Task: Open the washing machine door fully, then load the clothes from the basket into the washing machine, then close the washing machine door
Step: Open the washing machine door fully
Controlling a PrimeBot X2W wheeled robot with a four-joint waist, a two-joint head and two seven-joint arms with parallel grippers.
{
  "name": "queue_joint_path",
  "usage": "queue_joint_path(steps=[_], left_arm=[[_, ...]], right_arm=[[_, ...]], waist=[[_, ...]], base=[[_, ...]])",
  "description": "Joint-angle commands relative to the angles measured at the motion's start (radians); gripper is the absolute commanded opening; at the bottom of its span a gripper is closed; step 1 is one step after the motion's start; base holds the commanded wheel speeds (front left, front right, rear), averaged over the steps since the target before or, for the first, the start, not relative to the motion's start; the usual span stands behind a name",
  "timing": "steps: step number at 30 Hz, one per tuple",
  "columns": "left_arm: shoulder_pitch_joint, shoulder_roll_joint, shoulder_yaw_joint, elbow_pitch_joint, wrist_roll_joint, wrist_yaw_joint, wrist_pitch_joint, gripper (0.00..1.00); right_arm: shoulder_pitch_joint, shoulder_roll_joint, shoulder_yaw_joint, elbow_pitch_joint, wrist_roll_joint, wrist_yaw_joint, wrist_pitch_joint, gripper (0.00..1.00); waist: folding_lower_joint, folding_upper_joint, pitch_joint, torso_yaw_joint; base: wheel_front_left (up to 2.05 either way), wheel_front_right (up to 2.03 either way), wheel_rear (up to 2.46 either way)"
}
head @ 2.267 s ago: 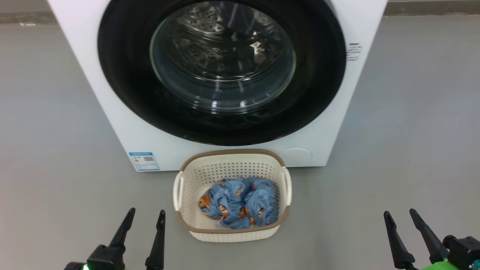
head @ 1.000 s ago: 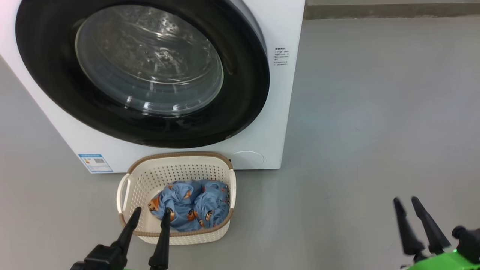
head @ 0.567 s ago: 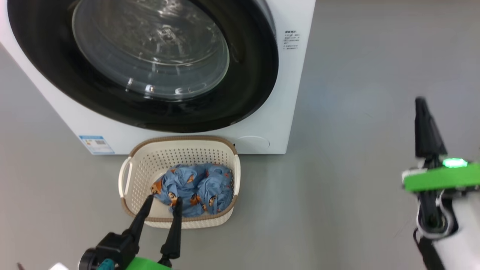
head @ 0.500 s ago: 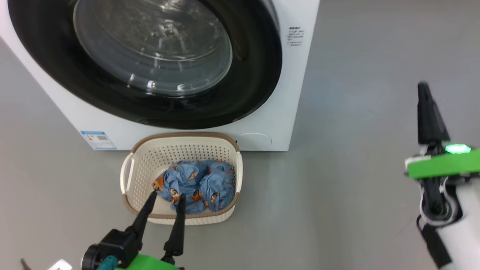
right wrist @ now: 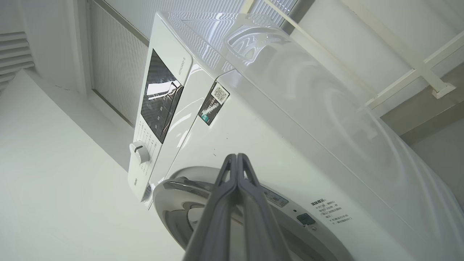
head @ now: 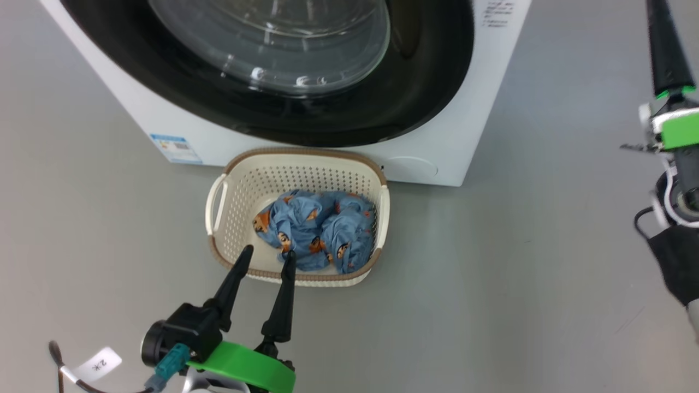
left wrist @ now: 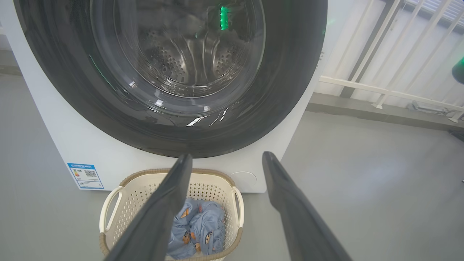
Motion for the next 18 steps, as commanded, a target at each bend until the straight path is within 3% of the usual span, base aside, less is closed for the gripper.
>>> queue_joint_path(steps=[1,11,18], left_arm=[[-0.037,0.006,0.022,-0.035,-0.008,0.010,-0.006,1.00],[-0.084,0.006,-0.014,-0.055,-0.029,0.035,-0.006,1.00],[-0.110,0.006,-0.040,-0.062,-0.045,0.047,-0.006,1.00]], right_arm=[[-0.029,-0.024,0.019,-0.036,0.043,-0.001,0.020,0.00],[-0.155,-0.085,0.026,-0.001,0.253,-0.001,0.247,0.00],[-0.227,-0.097,0.014,0.066,0.289,-0.001,0.402,0.00]], waist=[[-0.0001,-0.0001,0.043,0.036],[-0.0001,-0.0001,0.124,0.062],[-0.0001,-0.0001,0.170,0.075]], base=[[0.00,0.00,0.00],[0.00,0.00,0.00],[0.00,0.00,0.00]])
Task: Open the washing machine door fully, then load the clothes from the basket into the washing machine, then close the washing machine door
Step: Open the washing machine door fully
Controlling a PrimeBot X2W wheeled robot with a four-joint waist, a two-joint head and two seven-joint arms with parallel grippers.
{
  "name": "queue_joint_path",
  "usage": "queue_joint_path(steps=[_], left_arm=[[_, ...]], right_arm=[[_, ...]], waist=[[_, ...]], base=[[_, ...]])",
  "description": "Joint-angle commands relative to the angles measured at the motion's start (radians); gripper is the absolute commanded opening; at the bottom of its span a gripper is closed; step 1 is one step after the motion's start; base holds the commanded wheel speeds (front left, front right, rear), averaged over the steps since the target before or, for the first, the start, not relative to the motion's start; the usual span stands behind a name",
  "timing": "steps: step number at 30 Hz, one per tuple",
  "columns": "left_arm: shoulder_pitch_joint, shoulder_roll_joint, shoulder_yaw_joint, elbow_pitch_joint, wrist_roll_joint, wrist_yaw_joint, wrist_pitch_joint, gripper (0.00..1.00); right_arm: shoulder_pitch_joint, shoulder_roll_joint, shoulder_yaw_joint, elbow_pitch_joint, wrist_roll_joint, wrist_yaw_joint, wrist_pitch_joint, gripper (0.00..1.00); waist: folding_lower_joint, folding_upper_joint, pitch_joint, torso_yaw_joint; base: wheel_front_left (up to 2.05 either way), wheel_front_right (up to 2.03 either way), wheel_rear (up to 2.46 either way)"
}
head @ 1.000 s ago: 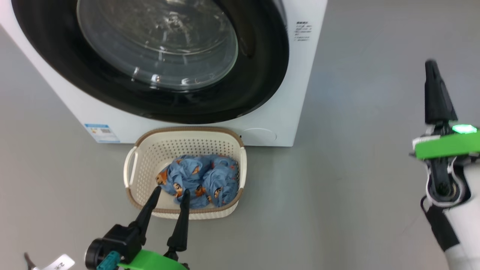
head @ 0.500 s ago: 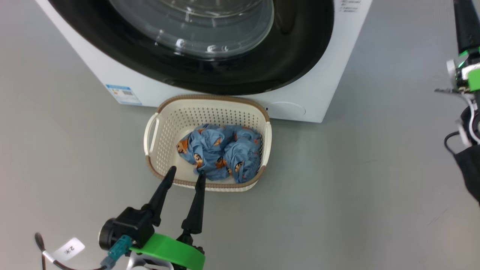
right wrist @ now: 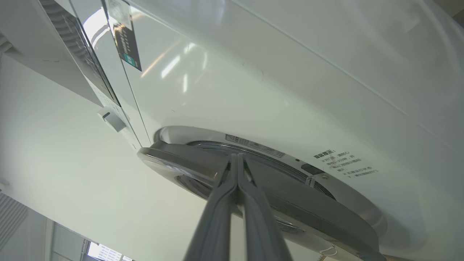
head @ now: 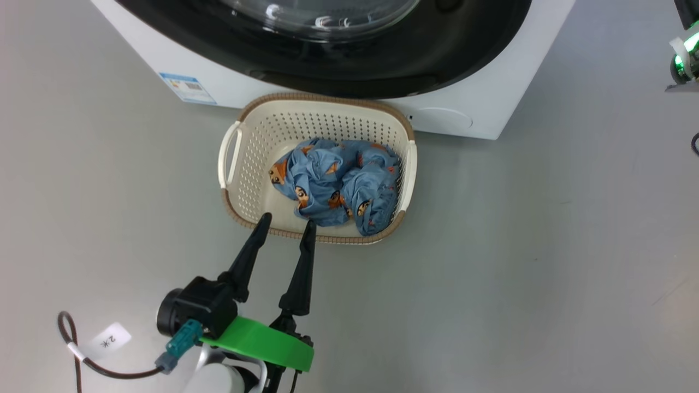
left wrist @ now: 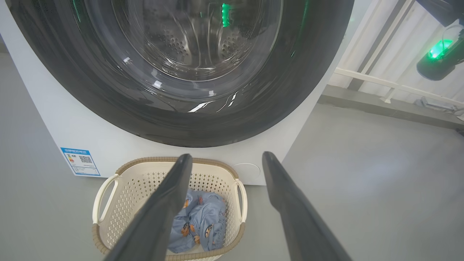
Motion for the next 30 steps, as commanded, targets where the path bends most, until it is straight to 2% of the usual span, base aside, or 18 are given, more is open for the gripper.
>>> queue_joint_path(steps=[1,13,30], left_arm=[[-0.022,0.009,0.025,-0.029,-0.004,0.006,-0.006,1.00],[-0.057,0.009,-0.022,-0.048,-0.024,0.026,-0.006,1.00],[-0.075,0.009,-0.069,-0.062,-0.040,0.038,-0.006,1.00]], right_arm=[[-0.016,-0.009,0.002,-0.019,0.012,-0.001,0.013,0.00],[-0.120,0.009,-0.045,0.120,0.080,-0.001,0.290,0.00],[-0.225,0.045,-0.075,0.189,-0.020,-0.001,0.353,0.00]], waist=[[-0.0001,0.0000,0.022,0.012],[-0.0001,0.0000,0.078,0.050],[-0.0001,0.0000,0.108,0.095]], base=[[0.00,0.00,0.00],[0.00,0.00,0.00],[0.00,0.00,0.00]])
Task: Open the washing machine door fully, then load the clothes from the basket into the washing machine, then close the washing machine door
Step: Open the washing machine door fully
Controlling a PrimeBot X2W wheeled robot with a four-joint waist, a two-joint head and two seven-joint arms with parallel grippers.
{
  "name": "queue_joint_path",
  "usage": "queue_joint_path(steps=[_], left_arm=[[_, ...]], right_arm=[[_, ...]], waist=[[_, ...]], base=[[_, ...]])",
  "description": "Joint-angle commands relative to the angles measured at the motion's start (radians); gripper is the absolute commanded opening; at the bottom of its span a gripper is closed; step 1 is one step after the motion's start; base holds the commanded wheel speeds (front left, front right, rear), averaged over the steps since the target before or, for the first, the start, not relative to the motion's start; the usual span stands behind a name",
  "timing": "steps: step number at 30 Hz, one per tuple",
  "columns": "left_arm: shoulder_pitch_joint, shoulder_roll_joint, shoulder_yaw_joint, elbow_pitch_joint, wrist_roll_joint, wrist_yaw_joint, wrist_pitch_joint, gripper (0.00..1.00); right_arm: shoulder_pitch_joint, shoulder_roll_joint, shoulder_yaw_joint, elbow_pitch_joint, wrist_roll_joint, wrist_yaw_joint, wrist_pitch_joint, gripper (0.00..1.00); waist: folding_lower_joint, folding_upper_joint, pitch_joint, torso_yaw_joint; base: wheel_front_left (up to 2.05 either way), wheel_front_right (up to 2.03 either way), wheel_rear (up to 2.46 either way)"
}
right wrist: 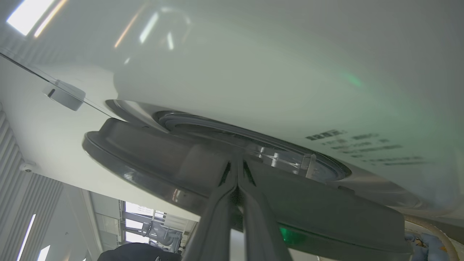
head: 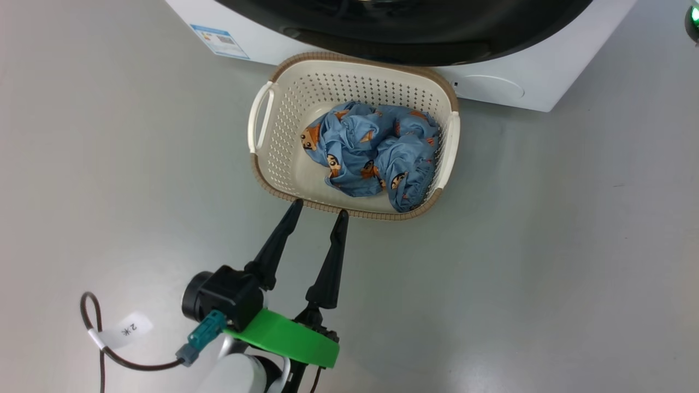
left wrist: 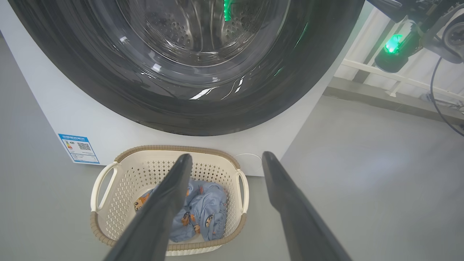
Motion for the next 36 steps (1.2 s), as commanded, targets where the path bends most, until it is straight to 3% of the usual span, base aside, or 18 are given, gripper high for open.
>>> queue_joint_path(steps=[1,20,36], left_arm=[[-0.018,0.010,0.022,-0.032,-0.007,0.008,-0.006,1.00],[-0.025,0.010,-0.001,-0.036,-0.014,0.015,-0.006,1.00],[0.005,0.010,0.029,-0.007,0.005,-0.006,-0.006,1.00]], right_arm=[[-0.021,0.008,-0.001,-0.018,-0.019,-0.001,0.011,0.00],[-0.021,0.025,0.032,-0.008,-0.075,-0.001,0.048,0.00],[0.126,0.072,0.125,-0.101,-0.087,-0.001,0.118,0.00]], waist=[[0.0000,0.0000,0.004,0.009],[0.0000,0.0000,-0.001,0.031],[0.0000,0.0000,-0.089,0.002]], base=[[0.00,0.00,0.00],[0.00,0.00,0.00],[0.00,0.00,0.00]])
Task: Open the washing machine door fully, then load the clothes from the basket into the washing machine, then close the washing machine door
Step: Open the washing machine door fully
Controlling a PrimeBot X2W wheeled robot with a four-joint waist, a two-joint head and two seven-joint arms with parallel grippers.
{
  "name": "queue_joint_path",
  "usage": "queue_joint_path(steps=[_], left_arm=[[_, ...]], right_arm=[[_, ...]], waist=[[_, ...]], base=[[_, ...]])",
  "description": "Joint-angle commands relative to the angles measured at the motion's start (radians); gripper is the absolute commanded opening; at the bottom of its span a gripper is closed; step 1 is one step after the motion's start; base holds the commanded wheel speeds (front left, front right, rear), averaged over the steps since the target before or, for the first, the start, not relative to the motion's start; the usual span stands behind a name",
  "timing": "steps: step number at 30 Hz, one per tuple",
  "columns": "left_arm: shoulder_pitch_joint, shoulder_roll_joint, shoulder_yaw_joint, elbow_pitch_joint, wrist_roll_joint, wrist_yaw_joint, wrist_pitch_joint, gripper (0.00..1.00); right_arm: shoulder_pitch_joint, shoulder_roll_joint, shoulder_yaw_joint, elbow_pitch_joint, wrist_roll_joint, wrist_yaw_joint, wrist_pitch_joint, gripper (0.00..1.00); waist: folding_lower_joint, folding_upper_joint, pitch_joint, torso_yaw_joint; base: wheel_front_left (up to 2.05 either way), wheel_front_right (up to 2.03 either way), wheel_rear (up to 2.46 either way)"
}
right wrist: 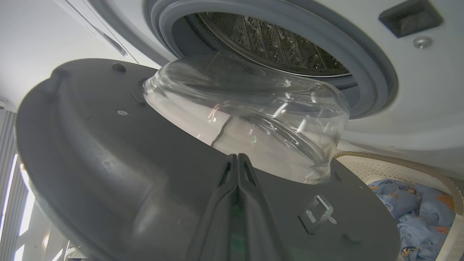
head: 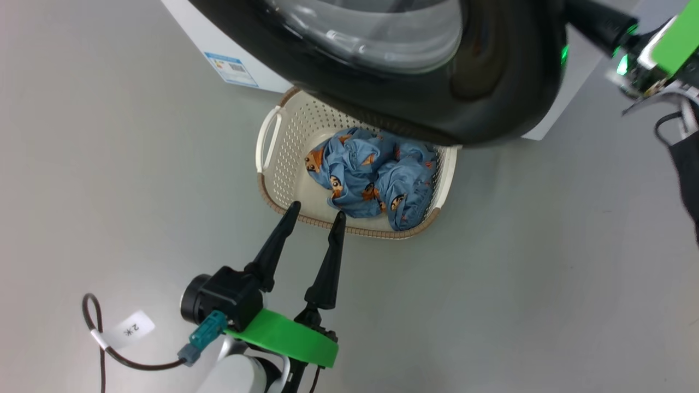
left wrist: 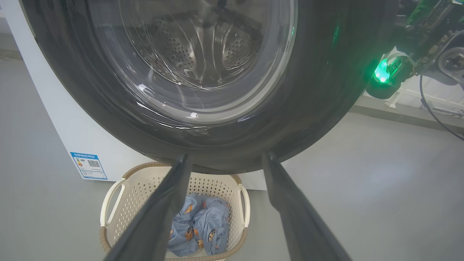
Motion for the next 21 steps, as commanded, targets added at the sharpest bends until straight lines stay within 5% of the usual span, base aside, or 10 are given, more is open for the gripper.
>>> queue_joint_path(steps=[1,21], left_arm=[[0.007,0.010,0.037,-0.016,0.008,-0.006,-0.006,1.00],[0.068,0.010,0.085,0.001,0.034,-0.038,-0.006,1.00]], right_arm=[[0.033,0.029,0.024,-0.046,-0.002,0.002,0.015,0.00],[0.221,0.093,0.121,-0.182,0.006,0.002,0.070,0.00]], waist=[[0.0001,0.0000,-0.021,-0.009],[0.0001,0.0000,-0.117,-0.027]], base=[[0.00,0.00,0.00],[0.00,0.00,0.00]])
